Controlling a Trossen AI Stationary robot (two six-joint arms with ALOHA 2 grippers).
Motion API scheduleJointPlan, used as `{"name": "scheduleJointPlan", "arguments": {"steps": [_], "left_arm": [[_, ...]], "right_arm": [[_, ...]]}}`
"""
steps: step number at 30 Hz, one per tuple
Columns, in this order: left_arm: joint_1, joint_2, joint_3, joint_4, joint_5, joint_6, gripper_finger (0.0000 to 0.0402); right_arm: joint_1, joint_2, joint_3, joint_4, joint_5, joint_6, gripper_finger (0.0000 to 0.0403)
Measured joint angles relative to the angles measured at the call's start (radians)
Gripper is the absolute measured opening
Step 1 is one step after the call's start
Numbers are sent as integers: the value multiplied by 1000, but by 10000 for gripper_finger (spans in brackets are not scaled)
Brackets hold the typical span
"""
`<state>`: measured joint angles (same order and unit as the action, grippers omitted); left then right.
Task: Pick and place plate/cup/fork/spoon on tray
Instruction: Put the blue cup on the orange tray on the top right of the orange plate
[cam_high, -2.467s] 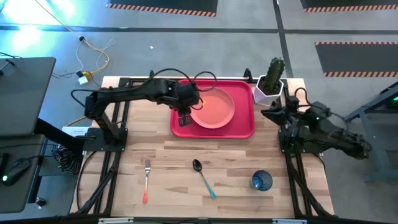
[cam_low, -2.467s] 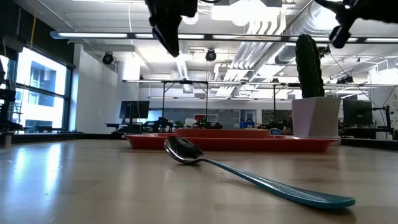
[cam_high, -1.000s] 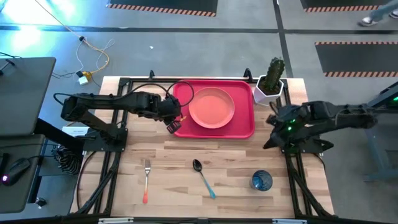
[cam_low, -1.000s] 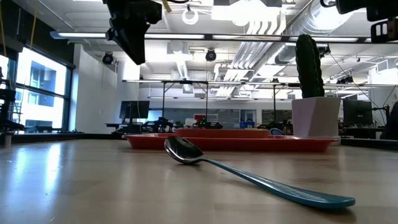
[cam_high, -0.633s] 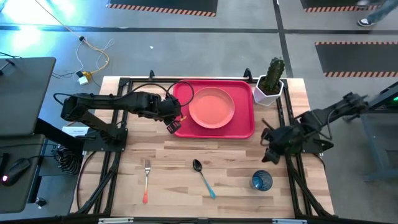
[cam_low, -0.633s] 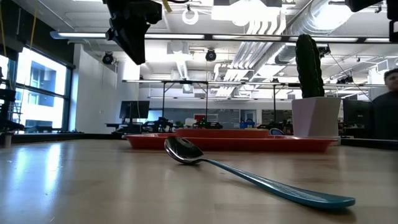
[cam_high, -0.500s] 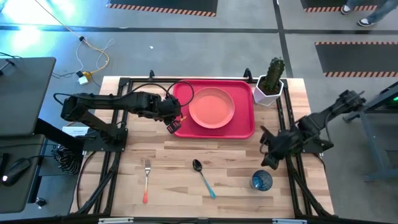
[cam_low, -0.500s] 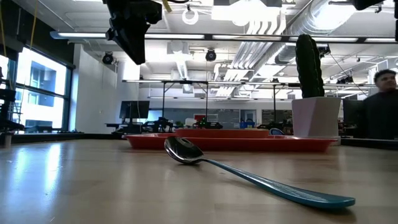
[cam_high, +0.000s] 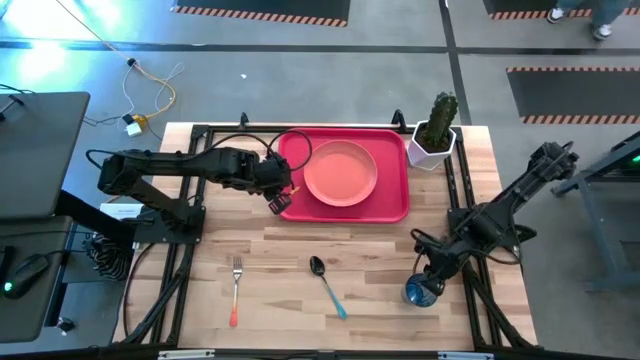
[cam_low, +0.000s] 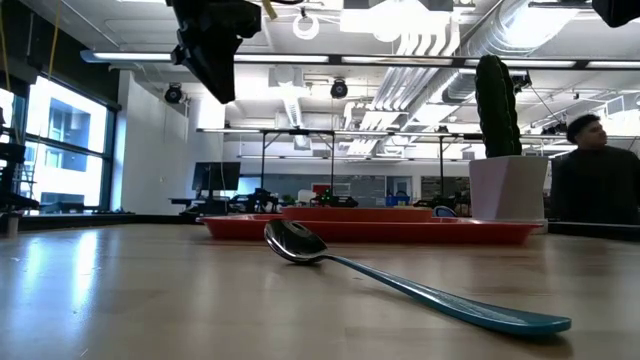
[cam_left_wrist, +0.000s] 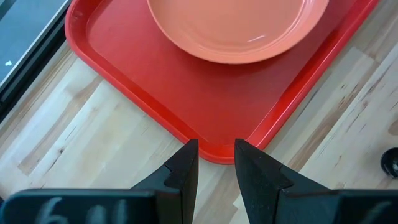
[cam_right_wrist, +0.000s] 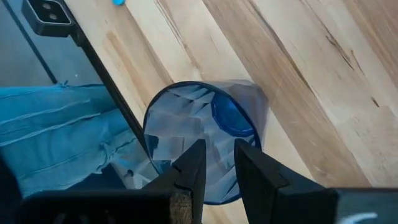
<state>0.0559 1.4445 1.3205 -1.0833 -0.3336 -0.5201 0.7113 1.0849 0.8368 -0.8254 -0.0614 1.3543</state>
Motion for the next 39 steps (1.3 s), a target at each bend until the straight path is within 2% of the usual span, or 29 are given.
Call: {"name": "scheduleJointPlan", "arguments": {"steps": [6, 25, 39], "left_arm": [[0, 0, 0, 36, 0, 0, 94], [1, 1, 0, 42, 0, 0, 94], [1, 1, 0, 42, -13, 27, 94]], "right_arm": [[5, 3, 0, 0, 46, 0, 75], [5, 5, 0, -58, 33, -35, 75], [8, 145, 0, -35, 5, -63, 75]]}}
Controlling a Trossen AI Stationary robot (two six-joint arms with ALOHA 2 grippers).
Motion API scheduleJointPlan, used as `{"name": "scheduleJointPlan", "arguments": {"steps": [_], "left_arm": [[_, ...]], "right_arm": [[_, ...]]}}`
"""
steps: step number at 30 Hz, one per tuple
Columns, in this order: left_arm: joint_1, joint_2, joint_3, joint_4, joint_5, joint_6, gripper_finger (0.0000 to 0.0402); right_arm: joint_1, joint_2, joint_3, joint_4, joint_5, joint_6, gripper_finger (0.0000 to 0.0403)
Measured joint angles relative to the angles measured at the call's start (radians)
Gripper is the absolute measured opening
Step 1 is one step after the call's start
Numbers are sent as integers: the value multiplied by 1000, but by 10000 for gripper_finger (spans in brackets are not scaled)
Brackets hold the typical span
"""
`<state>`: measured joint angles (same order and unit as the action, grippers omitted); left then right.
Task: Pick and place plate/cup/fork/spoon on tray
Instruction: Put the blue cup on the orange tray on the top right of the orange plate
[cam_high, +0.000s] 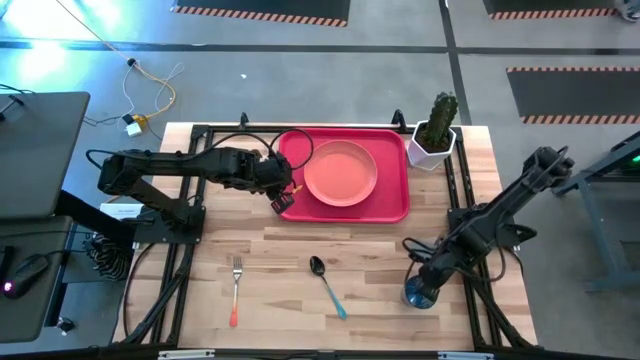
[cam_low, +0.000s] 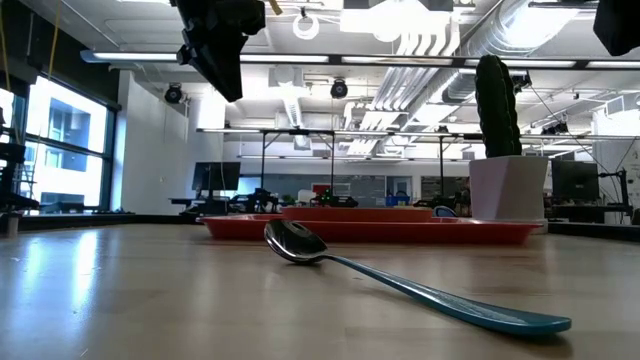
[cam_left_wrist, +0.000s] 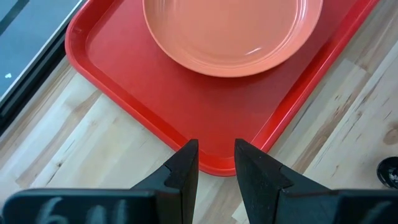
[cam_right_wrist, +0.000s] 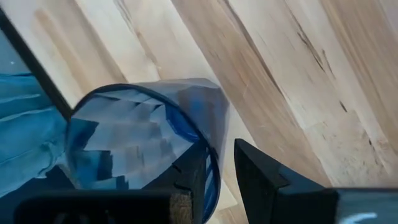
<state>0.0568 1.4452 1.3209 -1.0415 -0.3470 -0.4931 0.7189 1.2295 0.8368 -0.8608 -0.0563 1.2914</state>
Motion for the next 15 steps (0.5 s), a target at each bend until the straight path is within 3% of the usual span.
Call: {"name": "scheduleJointPlan", "arguments": {"steps": [4, 9, 15], "left_arm": [[2, 0, 0, 0, -1, 16, 94], [2, 0, 0, 0, -2, 19, 94], [2, 0, 0, 0, -1, 19, 94]], "right_arm": [[0, 23, 0, 2, -1, 11, 64], [0, 27, 0, 18, -5, 10, 10], [0, 26, 0, 36, -3, 42, 7]]}}
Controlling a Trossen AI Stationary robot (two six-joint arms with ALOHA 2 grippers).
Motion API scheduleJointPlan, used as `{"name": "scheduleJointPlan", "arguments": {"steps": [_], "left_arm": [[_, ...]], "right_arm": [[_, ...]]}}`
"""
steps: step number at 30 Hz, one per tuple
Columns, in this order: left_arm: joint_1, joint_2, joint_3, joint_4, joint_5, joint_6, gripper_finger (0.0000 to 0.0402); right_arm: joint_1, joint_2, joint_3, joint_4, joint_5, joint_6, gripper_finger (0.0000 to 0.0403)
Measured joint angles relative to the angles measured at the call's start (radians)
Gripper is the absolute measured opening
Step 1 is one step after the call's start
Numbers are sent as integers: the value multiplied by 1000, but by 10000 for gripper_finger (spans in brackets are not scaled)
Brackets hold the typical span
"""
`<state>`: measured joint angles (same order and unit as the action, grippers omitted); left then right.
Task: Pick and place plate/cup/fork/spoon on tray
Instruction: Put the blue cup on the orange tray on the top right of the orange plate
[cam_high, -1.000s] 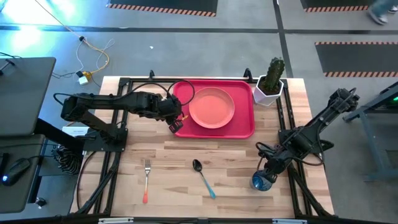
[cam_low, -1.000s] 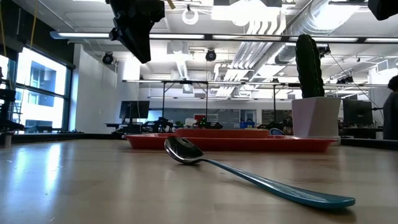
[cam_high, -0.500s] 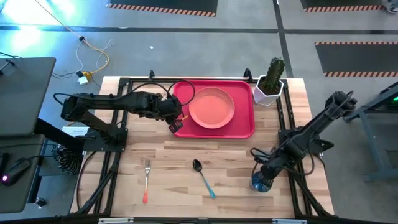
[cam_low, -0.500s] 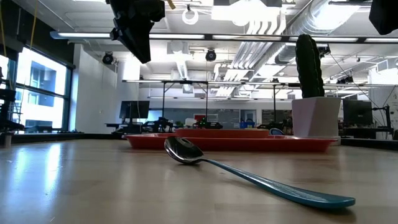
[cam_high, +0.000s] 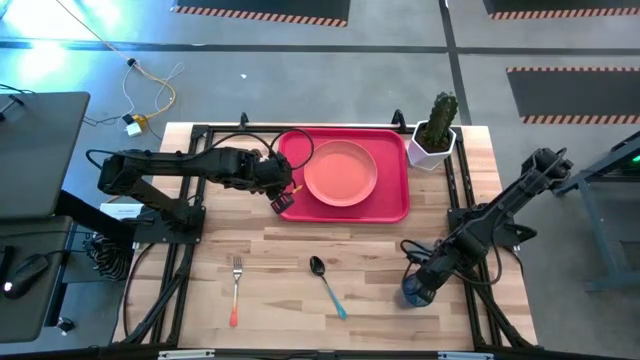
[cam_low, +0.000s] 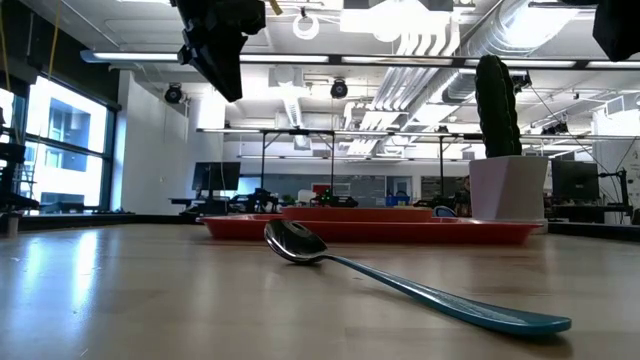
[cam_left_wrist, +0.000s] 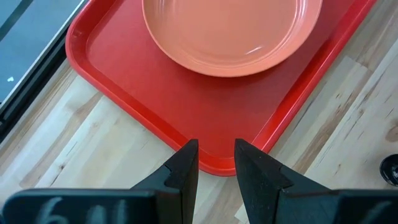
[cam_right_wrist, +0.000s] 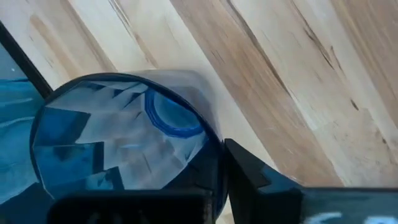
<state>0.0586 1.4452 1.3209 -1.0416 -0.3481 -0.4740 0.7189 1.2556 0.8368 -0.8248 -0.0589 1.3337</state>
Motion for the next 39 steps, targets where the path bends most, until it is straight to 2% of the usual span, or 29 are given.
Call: {"name": "scheduleJointPlan", "arguments": {"steps": [3, 9, 22, 32, 39], "left_arm": [[0, 0, 0, 0, 0, 0, 94], [0, 0, 0, 0, 0, 28, 94], [0, 0, 0, 0, 0, 88, 94], [0, 0, 0, 0, 1, 111, 94], [8, 0, 0, 0, 1, 119, 94]], "right_arm": [[-1, -6, 0, 17, 10, 21, 4], [-27, -44, 29, 22, 113, 47, 3], [-196, -48, 342, -257, 402, -117, 1], [-411, -48, 459, -352, 562, -304, 1], [-612, -47, 493, -342, 554, -502, 1]]}}
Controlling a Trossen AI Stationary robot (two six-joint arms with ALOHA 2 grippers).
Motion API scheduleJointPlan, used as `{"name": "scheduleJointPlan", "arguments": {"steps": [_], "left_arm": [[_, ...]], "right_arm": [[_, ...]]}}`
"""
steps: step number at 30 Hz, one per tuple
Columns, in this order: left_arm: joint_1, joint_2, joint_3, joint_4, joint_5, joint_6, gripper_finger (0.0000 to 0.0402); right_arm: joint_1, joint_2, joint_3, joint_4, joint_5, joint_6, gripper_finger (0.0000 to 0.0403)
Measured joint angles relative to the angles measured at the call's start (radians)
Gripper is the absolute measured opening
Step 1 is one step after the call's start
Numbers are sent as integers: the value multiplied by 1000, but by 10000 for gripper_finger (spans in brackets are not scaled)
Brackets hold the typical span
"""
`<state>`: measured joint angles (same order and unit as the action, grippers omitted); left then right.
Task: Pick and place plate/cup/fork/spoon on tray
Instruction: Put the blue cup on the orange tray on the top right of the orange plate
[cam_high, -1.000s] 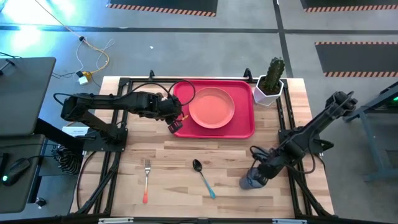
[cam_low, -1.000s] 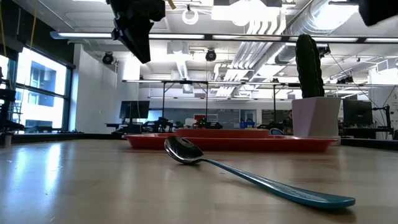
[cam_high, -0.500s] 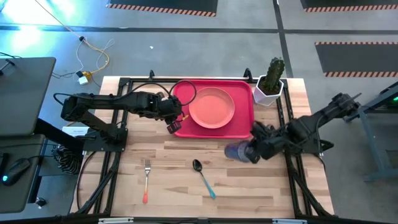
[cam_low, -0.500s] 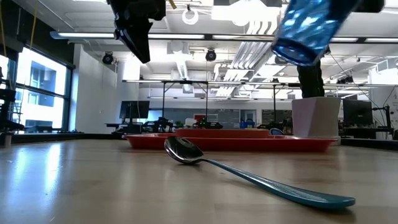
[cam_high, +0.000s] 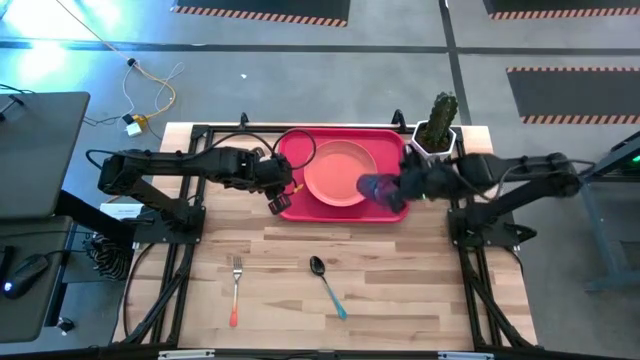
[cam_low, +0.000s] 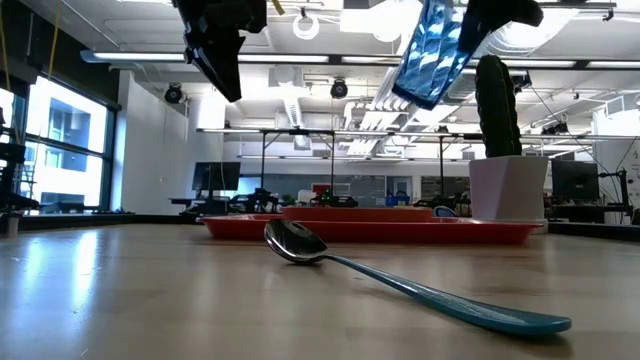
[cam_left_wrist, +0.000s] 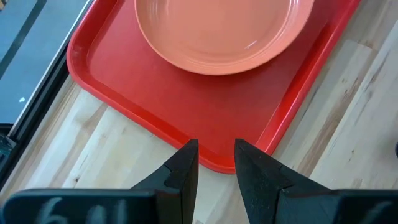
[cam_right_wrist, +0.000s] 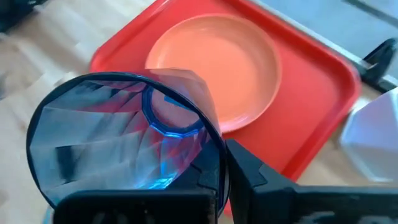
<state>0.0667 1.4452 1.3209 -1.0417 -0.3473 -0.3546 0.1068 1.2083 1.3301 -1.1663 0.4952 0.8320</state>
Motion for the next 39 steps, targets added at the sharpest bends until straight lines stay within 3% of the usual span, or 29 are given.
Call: {"name": "scheduleJointPlan", "arguments": {"steps": [14, 23, 39], "left_arm": [[70, 0, 0, 0, 0, 27, 94], [112, 0, 0, 0, 0, 29, 94], [160, 0, 0, 0, 0, 31, 94]], "right_arm": [[-399, 10, 12, 40, -188, -288, 0], [-604, 68, 13, 83, -338, -371, 0], [-717, 239, 13, 95, -433, -555, 0]]}}
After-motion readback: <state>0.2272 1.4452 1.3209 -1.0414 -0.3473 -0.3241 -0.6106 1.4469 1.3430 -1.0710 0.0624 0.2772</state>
